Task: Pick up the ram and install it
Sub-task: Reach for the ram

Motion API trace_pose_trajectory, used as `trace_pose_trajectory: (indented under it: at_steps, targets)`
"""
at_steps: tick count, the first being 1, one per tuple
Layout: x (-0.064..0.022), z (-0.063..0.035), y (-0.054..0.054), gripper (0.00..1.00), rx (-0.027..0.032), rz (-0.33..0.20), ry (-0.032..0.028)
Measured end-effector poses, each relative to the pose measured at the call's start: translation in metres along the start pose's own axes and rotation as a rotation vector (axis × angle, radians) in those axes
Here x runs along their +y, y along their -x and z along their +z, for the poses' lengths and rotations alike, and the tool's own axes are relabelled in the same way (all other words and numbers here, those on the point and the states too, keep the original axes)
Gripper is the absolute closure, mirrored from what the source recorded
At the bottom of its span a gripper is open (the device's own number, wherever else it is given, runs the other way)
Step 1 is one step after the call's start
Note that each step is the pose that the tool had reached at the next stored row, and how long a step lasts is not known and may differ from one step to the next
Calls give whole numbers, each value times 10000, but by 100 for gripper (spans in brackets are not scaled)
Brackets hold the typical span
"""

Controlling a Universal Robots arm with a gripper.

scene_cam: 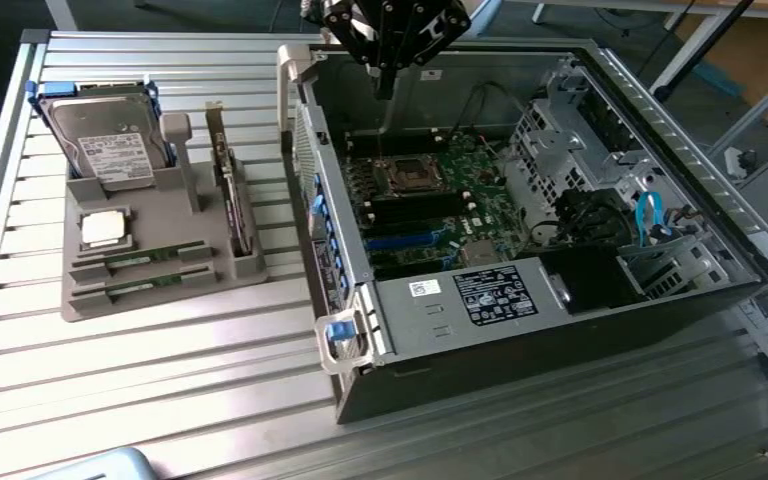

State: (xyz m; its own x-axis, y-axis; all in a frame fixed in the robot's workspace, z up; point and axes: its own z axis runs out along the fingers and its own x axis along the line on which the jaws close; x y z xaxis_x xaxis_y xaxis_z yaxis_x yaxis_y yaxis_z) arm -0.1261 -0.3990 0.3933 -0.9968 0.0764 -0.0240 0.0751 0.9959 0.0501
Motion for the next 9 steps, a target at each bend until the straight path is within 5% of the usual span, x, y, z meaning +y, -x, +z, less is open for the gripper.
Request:
trace_pose_trajectory:
  at_steps: [9]
  targets:
    - [-9, -3, -114, 89, 1, 1, 11]
